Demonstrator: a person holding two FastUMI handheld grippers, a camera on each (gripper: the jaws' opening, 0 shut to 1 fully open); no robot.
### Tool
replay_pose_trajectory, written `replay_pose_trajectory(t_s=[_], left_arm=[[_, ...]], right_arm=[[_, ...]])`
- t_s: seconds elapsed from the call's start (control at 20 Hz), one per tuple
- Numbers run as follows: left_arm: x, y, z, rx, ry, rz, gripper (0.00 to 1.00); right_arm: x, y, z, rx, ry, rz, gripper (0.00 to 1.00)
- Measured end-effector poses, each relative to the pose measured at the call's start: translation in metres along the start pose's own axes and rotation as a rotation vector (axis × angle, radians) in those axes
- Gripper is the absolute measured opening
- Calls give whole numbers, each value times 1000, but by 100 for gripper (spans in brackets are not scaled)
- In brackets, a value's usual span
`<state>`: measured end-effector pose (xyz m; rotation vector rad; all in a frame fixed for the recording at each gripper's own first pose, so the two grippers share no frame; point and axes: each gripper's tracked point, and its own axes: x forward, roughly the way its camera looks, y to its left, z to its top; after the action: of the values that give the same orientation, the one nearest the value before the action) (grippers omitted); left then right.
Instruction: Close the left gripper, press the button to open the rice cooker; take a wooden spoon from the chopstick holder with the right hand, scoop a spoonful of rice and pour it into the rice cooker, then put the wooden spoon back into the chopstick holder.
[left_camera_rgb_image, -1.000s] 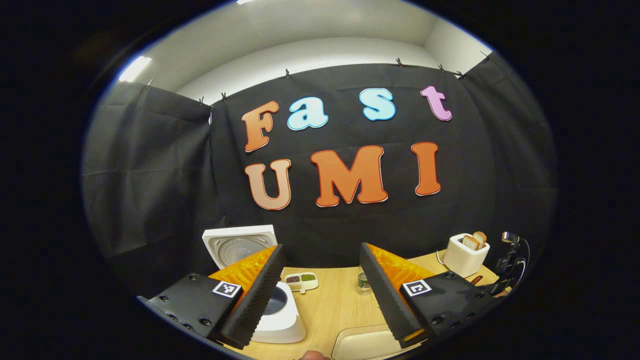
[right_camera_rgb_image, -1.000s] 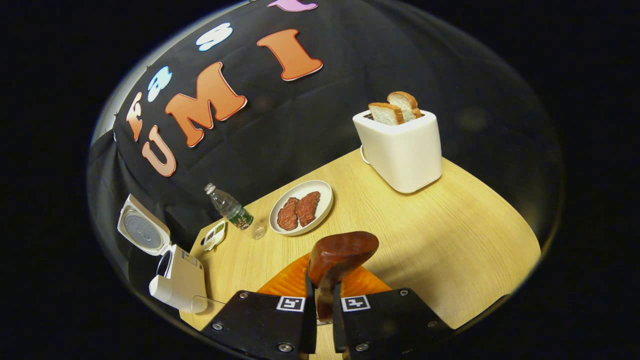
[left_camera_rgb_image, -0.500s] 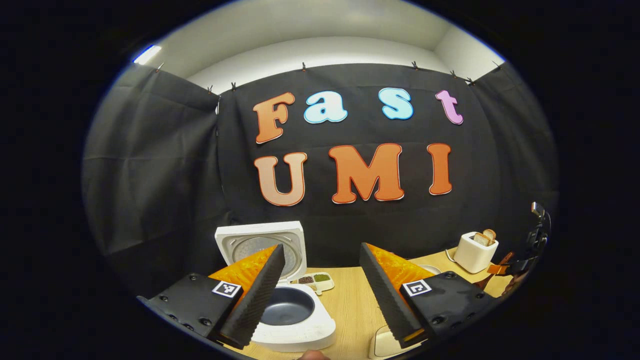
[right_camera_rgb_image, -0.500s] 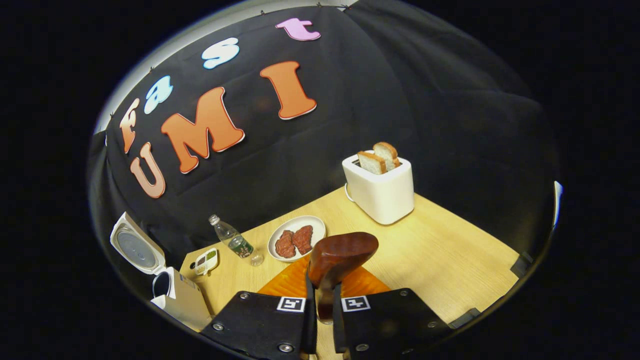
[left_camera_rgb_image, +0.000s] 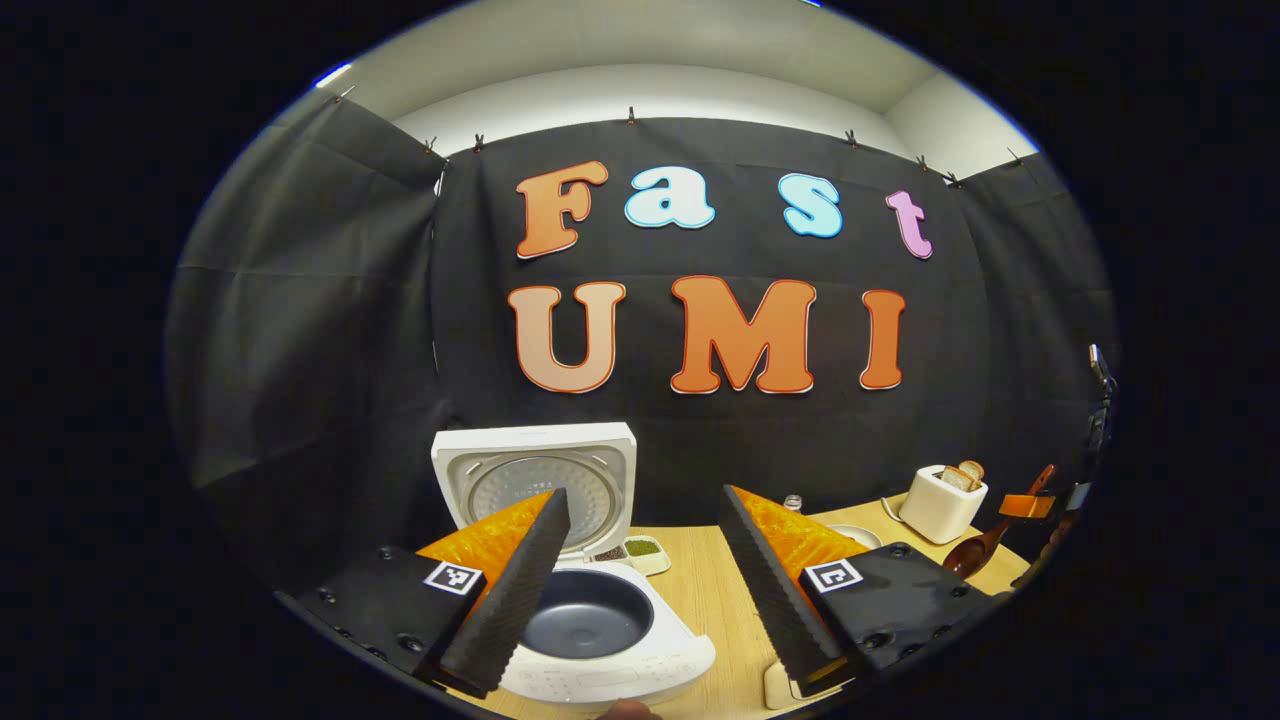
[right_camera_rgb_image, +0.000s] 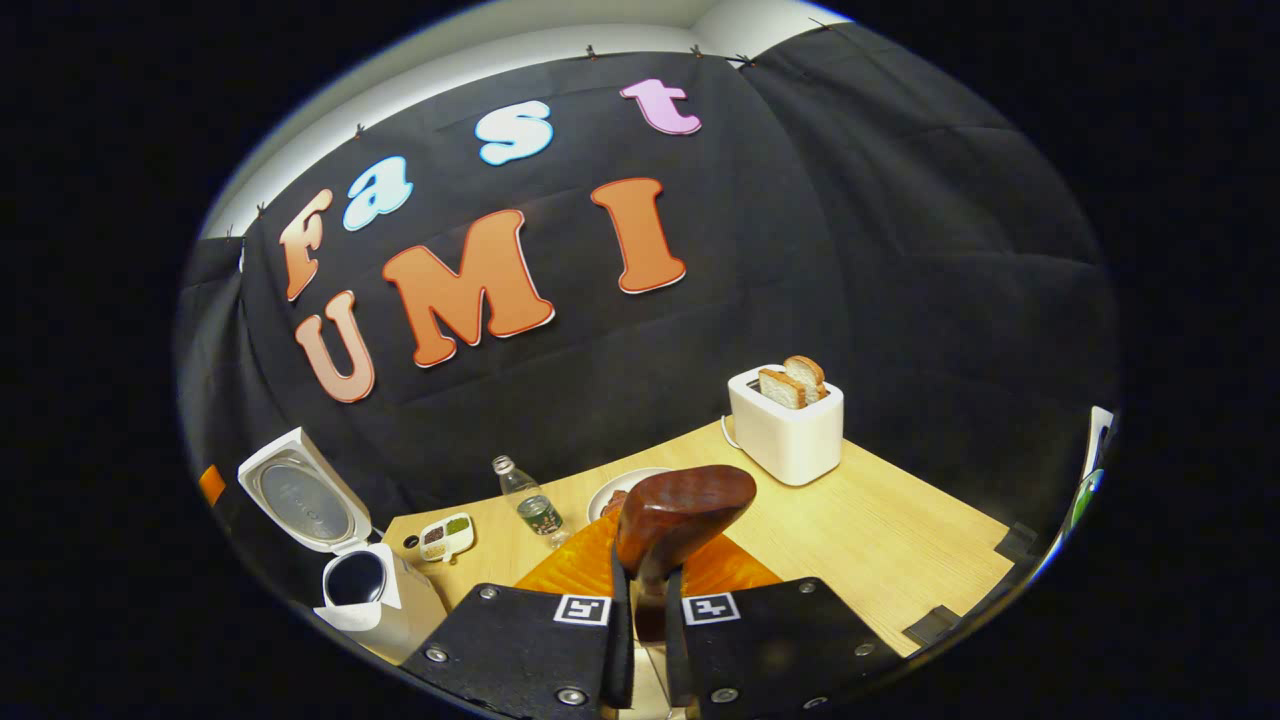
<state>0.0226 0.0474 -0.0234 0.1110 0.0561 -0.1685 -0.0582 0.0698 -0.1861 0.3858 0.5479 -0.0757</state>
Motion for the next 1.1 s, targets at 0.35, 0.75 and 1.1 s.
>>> replay_pose_trajectory(t_s=[0.35, 0.75, 1.1], left_arm=[[6, 18, -16, -22, 30, 13, 100], [-1, 16, -24, 5, 46, 54, 100], [-4, 7, -24, 45, 64, 73, 99]], right_arm=[[-15, 50, -43, -127, 78, 86, 12], [-3, 48, -108, -302, 163, 84, 12], [7, 49, -146, -461, 145, 91, 12]])
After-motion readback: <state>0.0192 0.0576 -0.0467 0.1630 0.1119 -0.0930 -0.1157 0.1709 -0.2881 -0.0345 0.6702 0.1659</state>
